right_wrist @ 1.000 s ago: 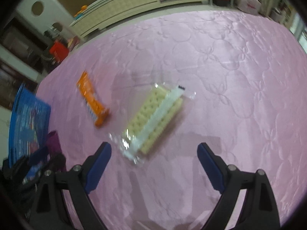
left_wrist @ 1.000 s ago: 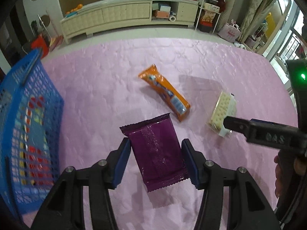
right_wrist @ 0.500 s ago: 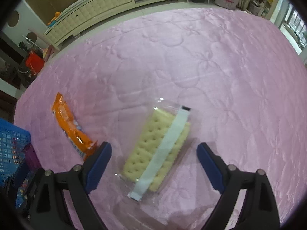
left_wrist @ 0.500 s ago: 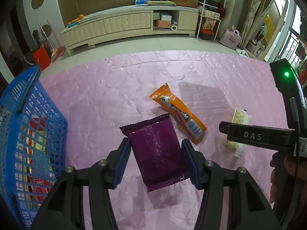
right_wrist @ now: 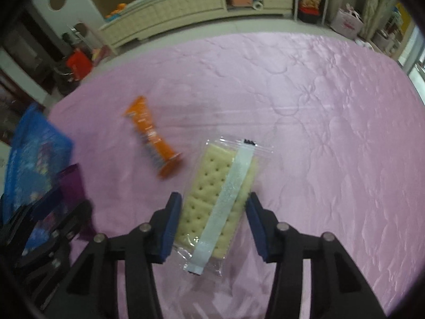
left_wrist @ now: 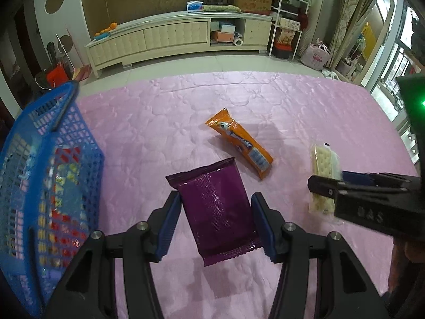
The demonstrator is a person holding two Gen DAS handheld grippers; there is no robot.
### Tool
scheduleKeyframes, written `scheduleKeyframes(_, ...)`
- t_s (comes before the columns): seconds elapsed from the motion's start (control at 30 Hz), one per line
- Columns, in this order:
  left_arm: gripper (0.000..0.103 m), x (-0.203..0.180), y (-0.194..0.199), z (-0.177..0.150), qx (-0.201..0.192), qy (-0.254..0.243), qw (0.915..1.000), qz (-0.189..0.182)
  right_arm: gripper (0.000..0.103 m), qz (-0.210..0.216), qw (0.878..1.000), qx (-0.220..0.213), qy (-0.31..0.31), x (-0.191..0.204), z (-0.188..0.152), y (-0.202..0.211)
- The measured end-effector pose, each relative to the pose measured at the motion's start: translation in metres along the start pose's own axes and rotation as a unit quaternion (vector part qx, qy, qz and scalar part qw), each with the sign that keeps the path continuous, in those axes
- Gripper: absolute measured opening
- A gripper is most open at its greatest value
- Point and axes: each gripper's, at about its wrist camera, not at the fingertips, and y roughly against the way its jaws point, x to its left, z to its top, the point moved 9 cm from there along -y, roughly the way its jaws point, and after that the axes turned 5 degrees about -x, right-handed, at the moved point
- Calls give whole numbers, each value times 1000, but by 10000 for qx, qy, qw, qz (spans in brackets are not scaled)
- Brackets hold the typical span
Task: Organize snacks
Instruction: 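Grasp the white-banded cracker pack with the right tool while the left tool holds the purple pouch, then carry the purple pouch and cracker pack over the basket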
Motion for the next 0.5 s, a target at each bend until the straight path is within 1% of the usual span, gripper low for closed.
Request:
scheduleKeyframes(0.13,52,-3,30,-4,-149,-26,9999,-29,54,103,9994,-214,236,17,-13,39)
scheduleKeyframes(0.27,52,-2,65,-5,-362,-100,9993,-14,54,159,9980,-422,440,33,-18,67)
scheduleKeyframes(0.3,52,-2,76,-5,-427,-114,9990,3,54,177,9977,-459,471,32,-21,78)
scheduleKeyframes(0.5,52,14,127,-7,-722,-30,9974,7,54,277,9947,-735,669,57,-27,116)
